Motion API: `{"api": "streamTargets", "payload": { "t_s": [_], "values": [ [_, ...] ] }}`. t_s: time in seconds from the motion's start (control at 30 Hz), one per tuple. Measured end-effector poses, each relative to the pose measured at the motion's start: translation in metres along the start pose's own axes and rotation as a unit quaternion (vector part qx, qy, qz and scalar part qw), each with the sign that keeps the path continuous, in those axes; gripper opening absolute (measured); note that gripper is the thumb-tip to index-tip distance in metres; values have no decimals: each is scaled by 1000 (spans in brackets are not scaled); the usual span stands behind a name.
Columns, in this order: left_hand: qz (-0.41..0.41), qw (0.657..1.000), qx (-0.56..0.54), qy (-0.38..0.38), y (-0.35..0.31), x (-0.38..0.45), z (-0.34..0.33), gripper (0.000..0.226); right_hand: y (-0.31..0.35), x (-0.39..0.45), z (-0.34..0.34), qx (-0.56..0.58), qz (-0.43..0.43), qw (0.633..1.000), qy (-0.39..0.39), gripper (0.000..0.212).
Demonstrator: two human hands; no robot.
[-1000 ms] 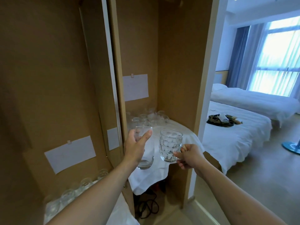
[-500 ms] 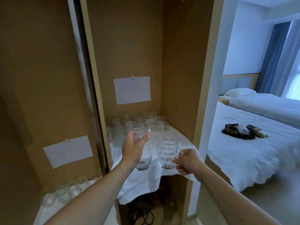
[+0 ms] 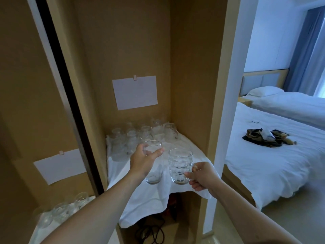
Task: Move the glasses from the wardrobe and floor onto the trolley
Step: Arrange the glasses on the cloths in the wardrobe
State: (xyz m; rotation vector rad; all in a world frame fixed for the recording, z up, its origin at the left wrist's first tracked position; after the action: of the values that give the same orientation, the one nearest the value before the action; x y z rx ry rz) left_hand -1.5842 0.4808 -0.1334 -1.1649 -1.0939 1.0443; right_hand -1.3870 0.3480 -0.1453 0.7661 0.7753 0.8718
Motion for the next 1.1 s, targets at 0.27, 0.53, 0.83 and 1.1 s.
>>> {"api": "streamTargets", "payload": {
  "t_s": [0.27,0.53,0.83,1.1],
  "values": [
    [1,1000,5,2,22,93,-29,68,6,82,6,-4,0,999,-42,43],
    [38,999,28,8,78,161,-37,74,7,157,-14,-1,-41,998,-47,31],
    [36,999,-23,0,128,205,-23,76,-1,229,-51,46,-39,996,-65,48],
    [-12,1000,4,-19,145,192,-33,91,-14,254,-60,2,31,997,70,45]
  ]
}}
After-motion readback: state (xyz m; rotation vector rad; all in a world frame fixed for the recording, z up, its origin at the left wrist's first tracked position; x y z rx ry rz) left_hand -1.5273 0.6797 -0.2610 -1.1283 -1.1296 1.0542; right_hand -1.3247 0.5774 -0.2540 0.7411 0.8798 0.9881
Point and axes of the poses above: each hand's wrist, its own x-axis towards the middle knuckle, its own z-axis out of the back of the hand, y = z × x, the point moved 1 cm from there along x, towards the middle knuckle, and after that the axes turned 10 degrees about -x, right-handed, at the moved point
